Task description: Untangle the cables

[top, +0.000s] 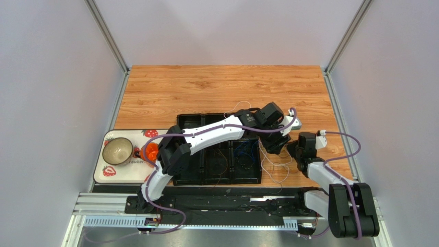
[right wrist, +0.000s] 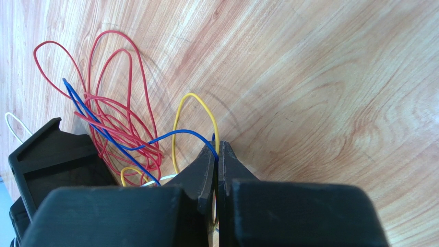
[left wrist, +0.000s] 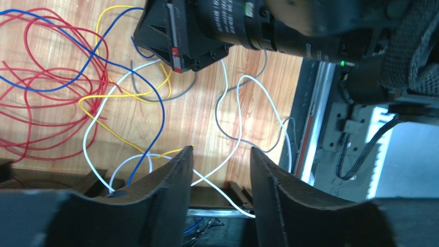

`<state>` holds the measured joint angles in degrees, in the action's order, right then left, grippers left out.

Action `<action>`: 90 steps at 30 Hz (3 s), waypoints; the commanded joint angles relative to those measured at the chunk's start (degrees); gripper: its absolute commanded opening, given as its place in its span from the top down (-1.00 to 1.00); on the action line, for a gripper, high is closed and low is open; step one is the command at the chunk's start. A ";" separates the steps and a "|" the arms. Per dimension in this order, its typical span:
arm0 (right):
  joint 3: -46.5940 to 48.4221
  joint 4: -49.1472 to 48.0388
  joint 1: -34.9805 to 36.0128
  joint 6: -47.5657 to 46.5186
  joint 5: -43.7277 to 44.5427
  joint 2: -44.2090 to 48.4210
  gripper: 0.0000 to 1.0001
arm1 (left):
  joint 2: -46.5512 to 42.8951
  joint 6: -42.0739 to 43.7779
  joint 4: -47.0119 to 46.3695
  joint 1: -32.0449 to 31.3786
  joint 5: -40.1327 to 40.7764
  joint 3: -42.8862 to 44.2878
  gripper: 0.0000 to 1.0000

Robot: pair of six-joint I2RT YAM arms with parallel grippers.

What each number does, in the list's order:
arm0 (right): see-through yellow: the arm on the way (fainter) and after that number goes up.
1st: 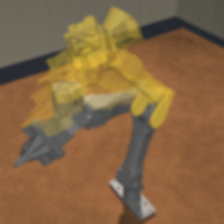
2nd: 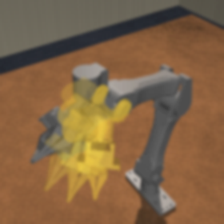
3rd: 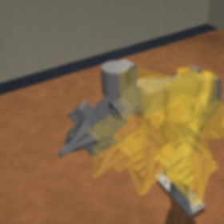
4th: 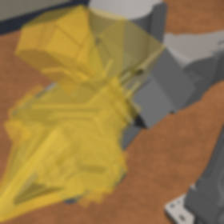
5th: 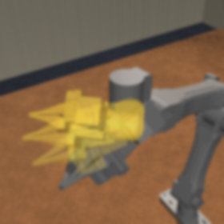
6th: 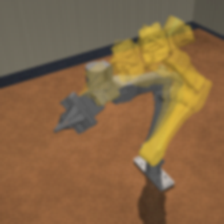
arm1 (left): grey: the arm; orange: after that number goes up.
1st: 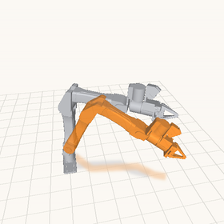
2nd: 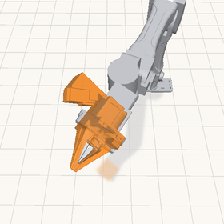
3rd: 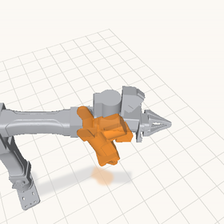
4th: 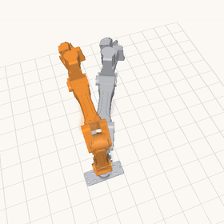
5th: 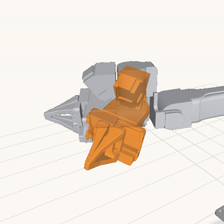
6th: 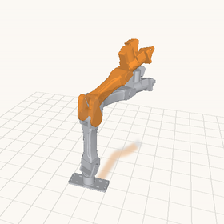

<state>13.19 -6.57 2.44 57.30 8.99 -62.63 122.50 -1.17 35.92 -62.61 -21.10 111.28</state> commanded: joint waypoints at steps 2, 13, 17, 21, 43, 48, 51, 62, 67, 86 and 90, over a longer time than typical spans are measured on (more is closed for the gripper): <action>1.31 -0.20 -0.33 0.71 0.32 -1.18 1.00 | 0.63 6.70 2.22 -1.11 5.71 1.21 -0.14; 1.84 -0.46 -0.50 0.36 -0.82 -2.67 1.00 | 6.44 10.05 2.05 -1.29 9.24 5.61 -0.21; 2.10 -0.46 -0.59 0.27 -1.26 -3.29 1.00 | 8.28 10.83 1.96 -1.37 10.46 7.10 -0.20; 2.19 -0.46 -0.68 0.27 -1.61 -3.64 1.00 | 9.60 10.75 1.78 -1.38 10.91 8.07 -0.14; 2.63 -1.25 -1.73 -0.26 -3.45 -4.96 1.00 | 8.03 11.54 0.39 -1.46 16.36 1.75 -0.02; 2.37 -2.31 -4.02 -0.26 -6.18 -6.19 1.00 | 6.53 10.66 -2.78 -1.46 16.36 -1.95 0.10; 2.37 -2.66 -4.11 -0.43 -6.71 -6.36 1.00 | 6.79 10.14 -3.58 -1.38 17.06 -1.69 0.40; 2.72 -2.75 -4.11 -0.96 -7.85 -7.15 1.00 | 5.04 8.03 -1.74 -1.38 17.94 3.67 1.00; 2.89 -2.92 -4.11 -1.05 -8.11 -7.42 1.00 | 1.52 5.57 -0.68 -0.41 14.45 5.35 1.00; 2.98 -3.19 -4.11 -1.14 -8.03 -8.03 1.00 | -25.44 -3.83 -4.71 4.78 14.07 -4.31 1.00; 3.07 -3.19 -4.11 -1.22 -8.11 -8.21 1.00 | -32.74 -5.07 -8.05 4.78 14.94 -8.44 1.00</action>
<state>15.51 -11.62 -1.58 57.19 0.51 -69.69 97.36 -4.03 32.73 -57.60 -7.73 105.89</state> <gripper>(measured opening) 0.018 0.014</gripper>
